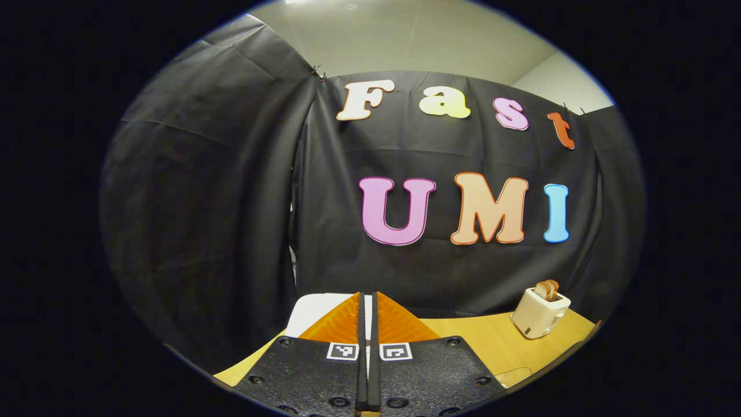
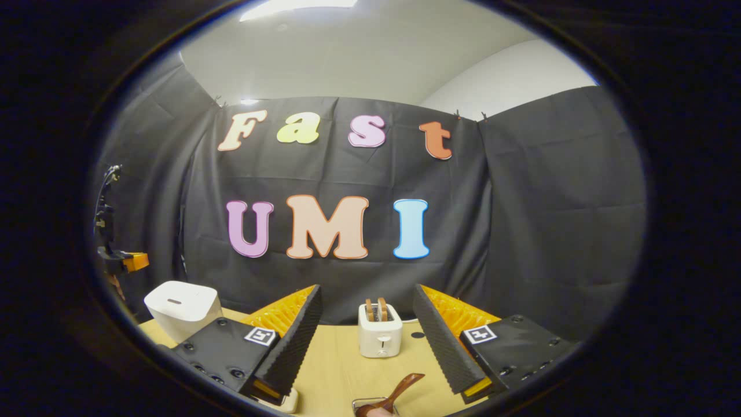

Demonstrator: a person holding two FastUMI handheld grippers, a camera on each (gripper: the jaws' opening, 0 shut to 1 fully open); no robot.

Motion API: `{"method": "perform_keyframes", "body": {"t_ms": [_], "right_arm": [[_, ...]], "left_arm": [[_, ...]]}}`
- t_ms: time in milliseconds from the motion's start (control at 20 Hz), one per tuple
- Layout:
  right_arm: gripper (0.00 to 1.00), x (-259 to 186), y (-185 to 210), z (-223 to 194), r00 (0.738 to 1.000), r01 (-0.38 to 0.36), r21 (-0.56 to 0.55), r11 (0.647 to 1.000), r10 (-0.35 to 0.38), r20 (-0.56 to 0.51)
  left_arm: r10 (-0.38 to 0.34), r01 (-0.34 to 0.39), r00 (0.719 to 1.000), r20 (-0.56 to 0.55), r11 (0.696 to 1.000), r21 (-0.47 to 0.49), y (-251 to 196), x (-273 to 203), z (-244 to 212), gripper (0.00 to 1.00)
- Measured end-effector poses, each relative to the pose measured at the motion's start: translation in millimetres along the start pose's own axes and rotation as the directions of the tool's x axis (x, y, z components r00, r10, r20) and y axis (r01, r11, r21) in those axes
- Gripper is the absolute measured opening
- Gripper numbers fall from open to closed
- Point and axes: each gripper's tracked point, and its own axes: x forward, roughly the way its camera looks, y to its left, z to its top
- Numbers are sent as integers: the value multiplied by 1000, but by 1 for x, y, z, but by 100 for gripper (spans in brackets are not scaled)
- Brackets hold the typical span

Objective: Close the left gripper, press the button to open the rice cooker; take a wooden spoon from the chopstick holder with the right hand, scoop a spoonful of rice and pour it into the rice cooker, then put the wooden spoon back into the chopstick holder.

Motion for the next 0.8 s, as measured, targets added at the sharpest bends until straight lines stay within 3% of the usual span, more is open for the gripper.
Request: {"method": "perform_keyframes", "body": {"t_ms": [400, 800], "right_arm": [[100, -13, 5, -2, 999, 36, -35, 999, -37, -15], [100, -18, 0, 1, 997, 69, -40, 997, -69, -15]], "left_arm": [[-15, 16, 992, -126, 1000, 6, 14, 44, -62, 0], [-14, 17, 970, -243, 1000, 13, 22, 59, -109, 0]]}}
